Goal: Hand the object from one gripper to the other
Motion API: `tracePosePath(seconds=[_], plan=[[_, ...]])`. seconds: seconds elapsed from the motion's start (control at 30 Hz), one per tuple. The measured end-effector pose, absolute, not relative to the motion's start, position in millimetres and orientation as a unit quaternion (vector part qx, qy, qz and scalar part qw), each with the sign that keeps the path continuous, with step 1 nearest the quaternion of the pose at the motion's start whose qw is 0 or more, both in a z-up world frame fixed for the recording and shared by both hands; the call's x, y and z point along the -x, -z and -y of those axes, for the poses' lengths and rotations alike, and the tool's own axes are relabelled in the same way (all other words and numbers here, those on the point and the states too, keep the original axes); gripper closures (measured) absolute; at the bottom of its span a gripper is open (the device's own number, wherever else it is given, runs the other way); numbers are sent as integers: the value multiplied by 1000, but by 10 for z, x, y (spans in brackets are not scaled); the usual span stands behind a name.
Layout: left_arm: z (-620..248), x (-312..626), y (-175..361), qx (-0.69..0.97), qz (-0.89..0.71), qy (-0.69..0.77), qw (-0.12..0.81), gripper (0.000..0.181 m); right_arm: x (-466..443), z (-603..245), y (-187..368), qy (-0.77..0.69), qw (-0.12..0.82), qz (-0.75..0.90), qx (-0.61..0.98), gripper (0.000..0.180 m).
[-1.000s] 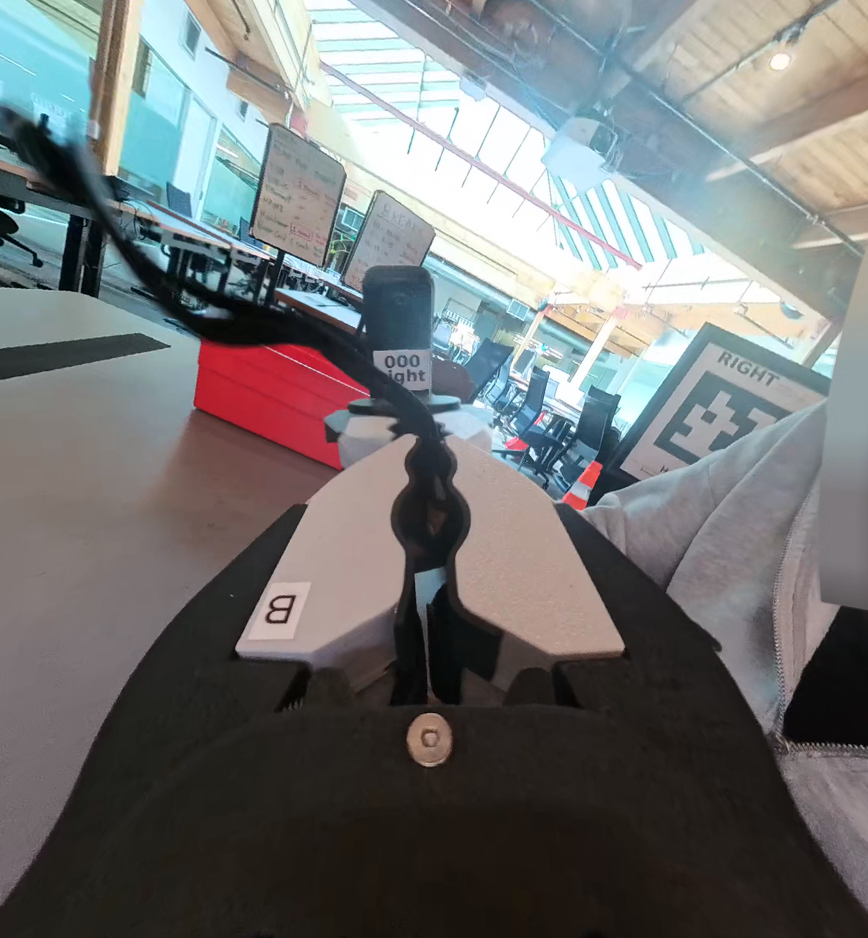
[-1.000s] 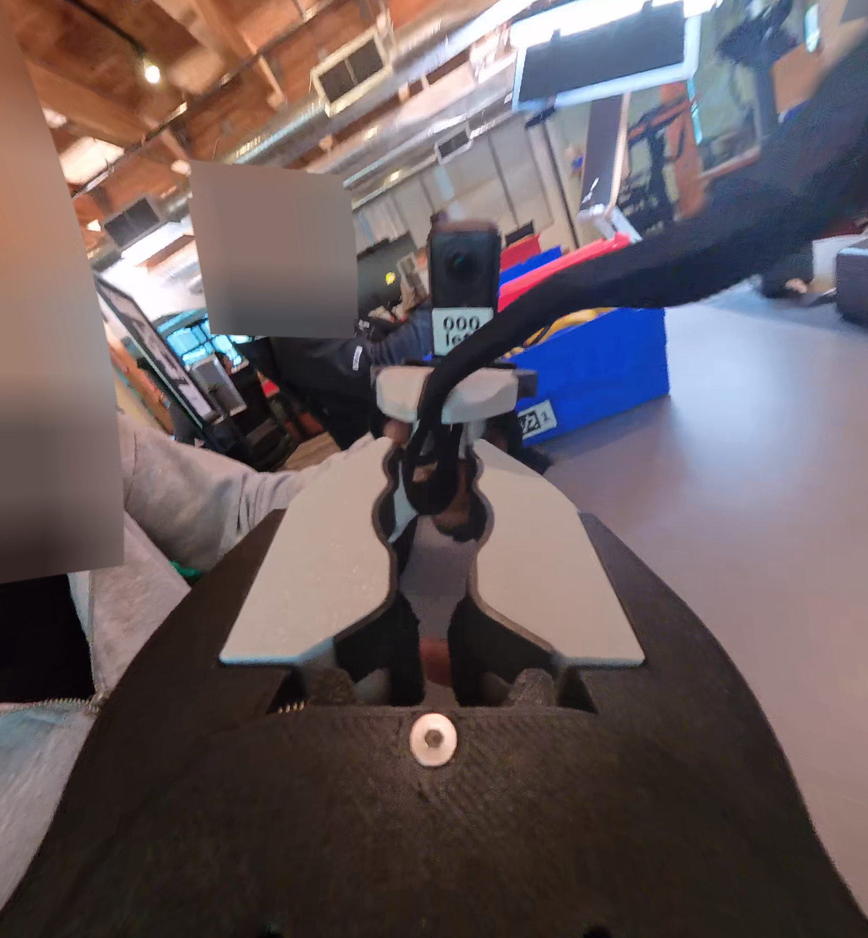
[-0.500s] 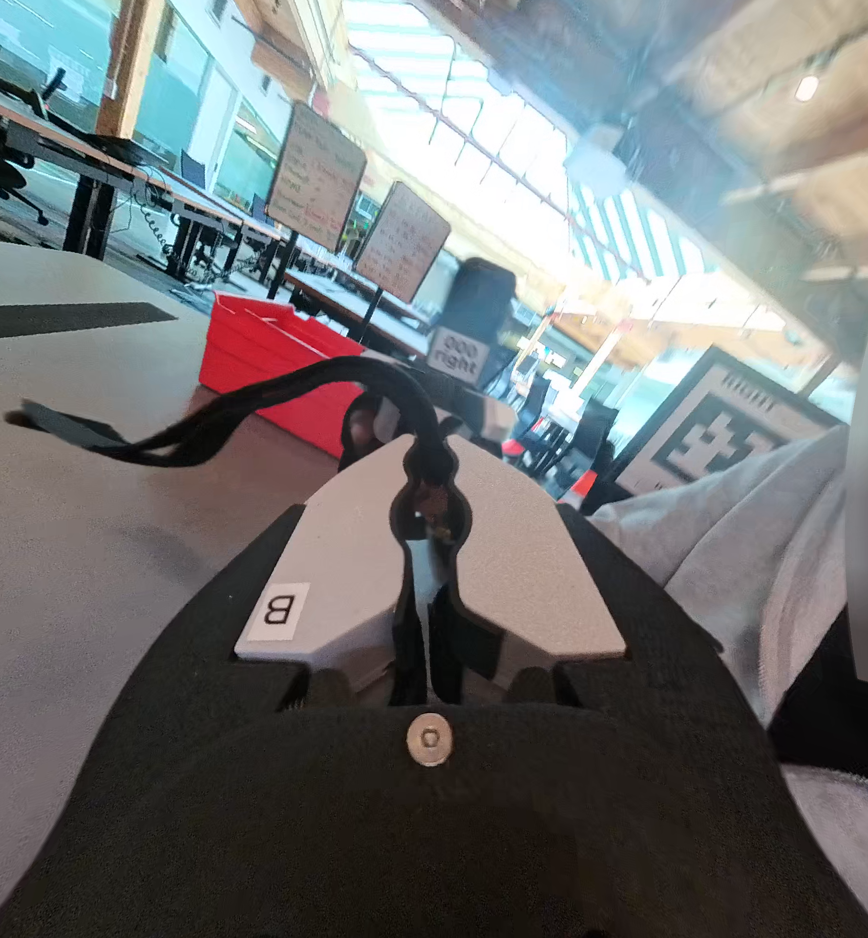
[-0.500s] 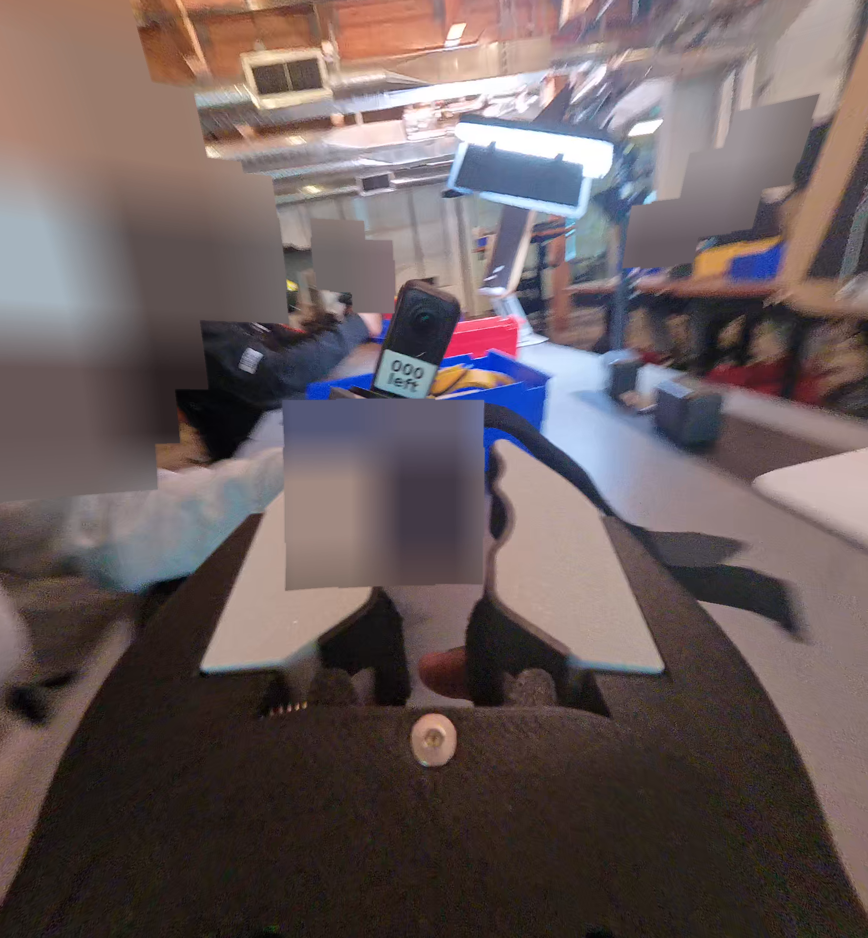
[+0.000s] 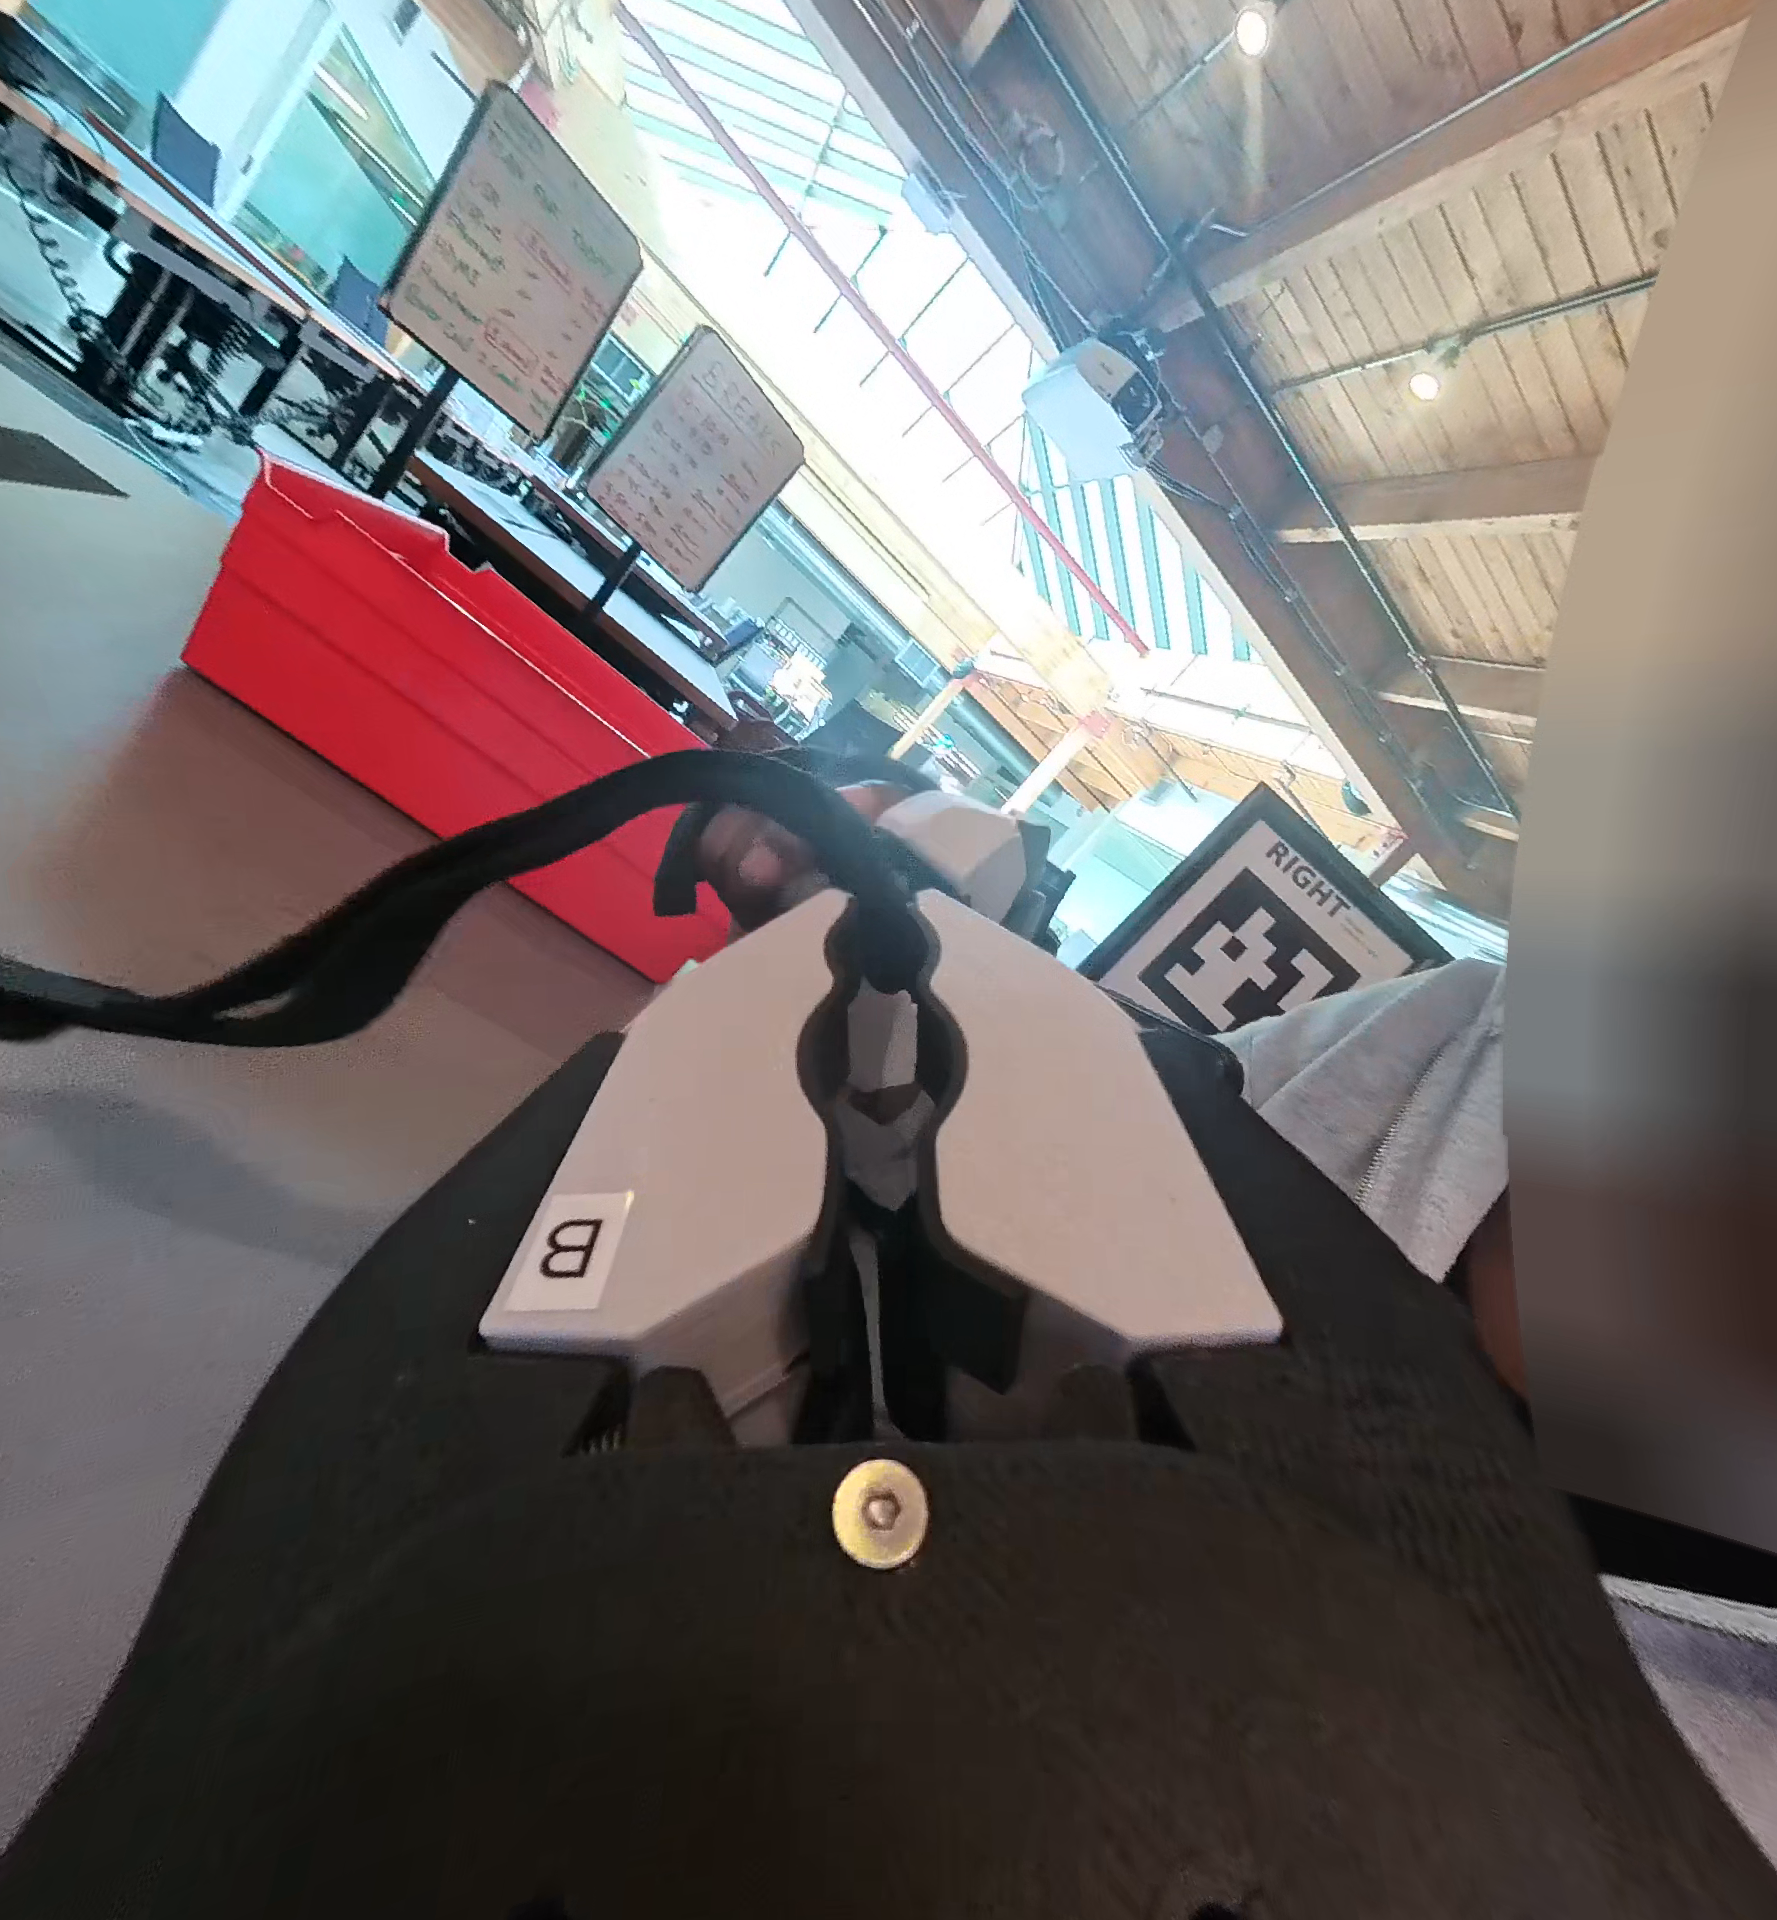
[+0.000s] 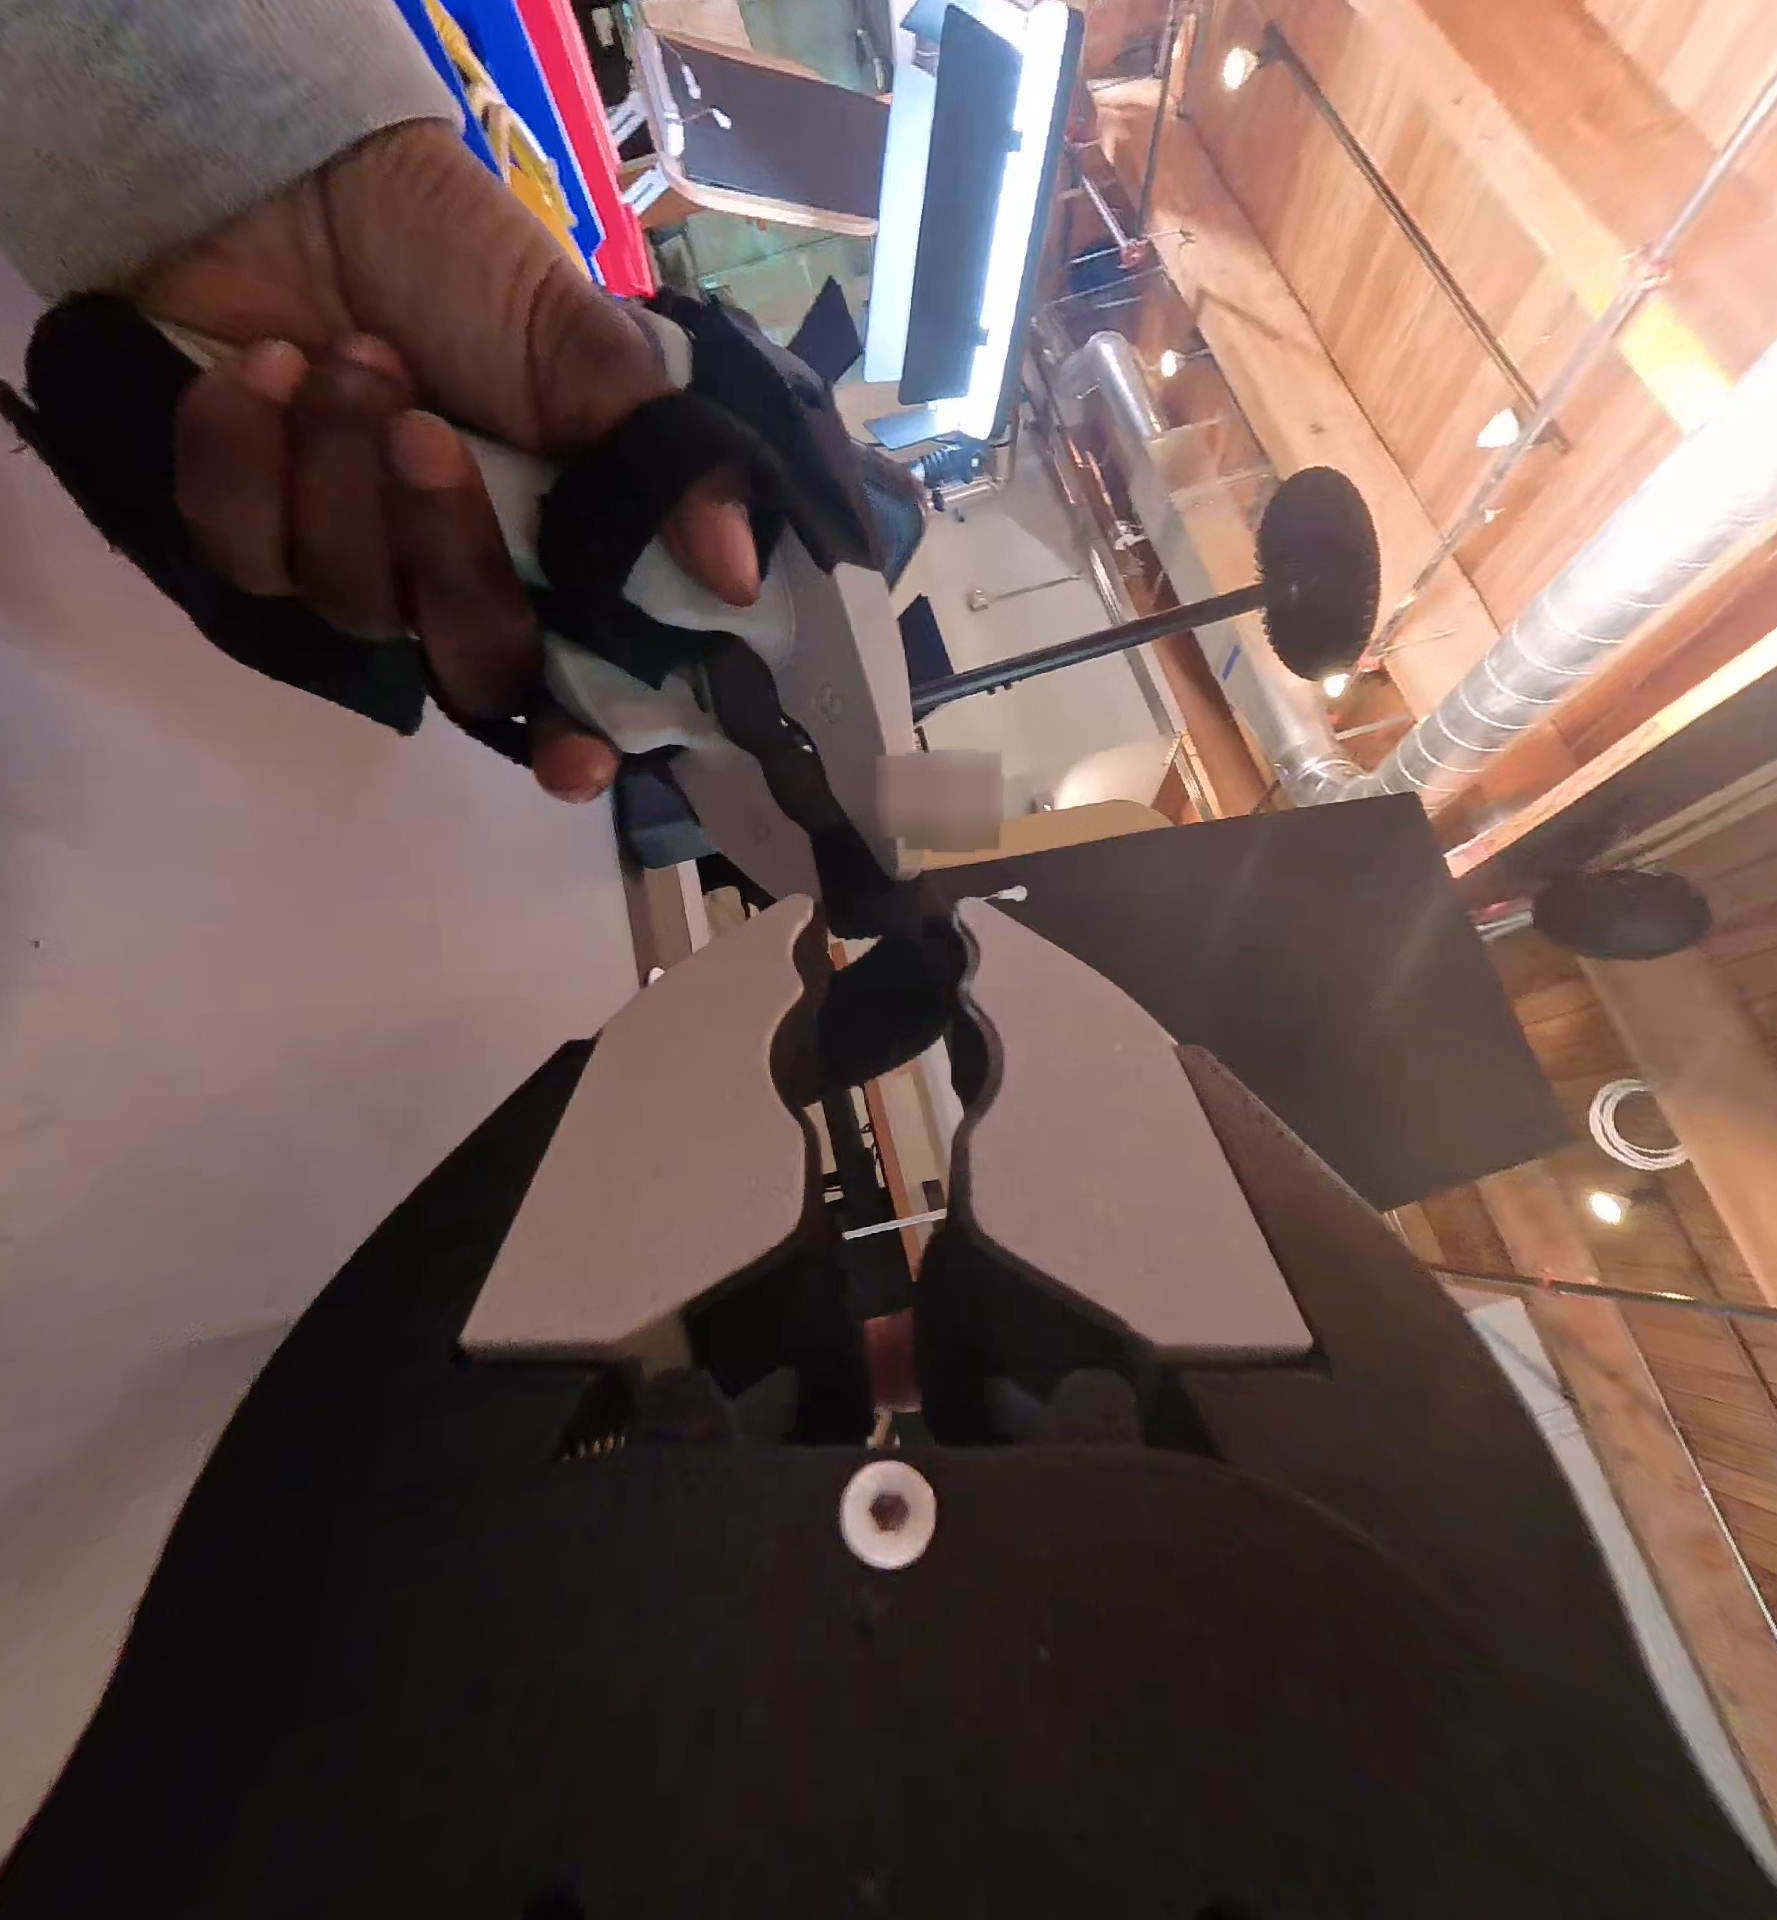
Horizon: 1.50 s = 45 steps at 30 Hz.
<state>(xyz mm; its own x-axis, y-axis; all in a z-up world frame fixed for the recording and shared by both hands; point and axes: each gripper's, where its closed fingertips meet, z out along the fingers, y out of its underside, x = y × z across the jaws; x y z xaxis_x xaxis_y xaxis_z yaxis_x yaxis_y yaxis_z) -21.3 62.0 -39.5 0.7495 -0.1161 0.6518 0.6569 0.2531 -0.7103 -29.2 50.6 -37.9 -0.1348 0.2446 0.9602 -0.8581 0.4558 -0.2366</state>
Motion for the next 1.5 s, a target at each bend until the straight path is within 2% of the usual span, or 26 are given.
tracePosePath(seconds=[0.13,0.23,0.37,0.5,0.67,0.87,1.2,1.33,1.5], plan=[[-607,197,388,554,234,263,754,168,296,-503,416,-449,597,611,-261,167],[-564,230,279,532,223,237,782,144,360,-560,350,-513,546,632,-200,177],[-416,503,294,534,255,71,803,127,551,-791,130,-673,367,642,-34,177],[-238,749,356,539,297,-81,784,124,785,-1042,35,-769,174,604,113,177],[-205,903,596,601,321,-185,708,119,892,-1155,18,-782,85,592,175,177],[-68,1076,1013,690,352,-293,561,118,915,-1344,-186,-746,141,625,182,177],[0,1124,1145,708,360,-310,522,118,1044,-2559,-1526,-648,395,616,212,177],[-68,1098,1182,721,348,-305,516,118,1055,-3242,-1472,-598,478,579,282,177],[-132,1076,1246,739,334,-307,498,118,1143,-3811,-1255,-546,488,575,364,177]])
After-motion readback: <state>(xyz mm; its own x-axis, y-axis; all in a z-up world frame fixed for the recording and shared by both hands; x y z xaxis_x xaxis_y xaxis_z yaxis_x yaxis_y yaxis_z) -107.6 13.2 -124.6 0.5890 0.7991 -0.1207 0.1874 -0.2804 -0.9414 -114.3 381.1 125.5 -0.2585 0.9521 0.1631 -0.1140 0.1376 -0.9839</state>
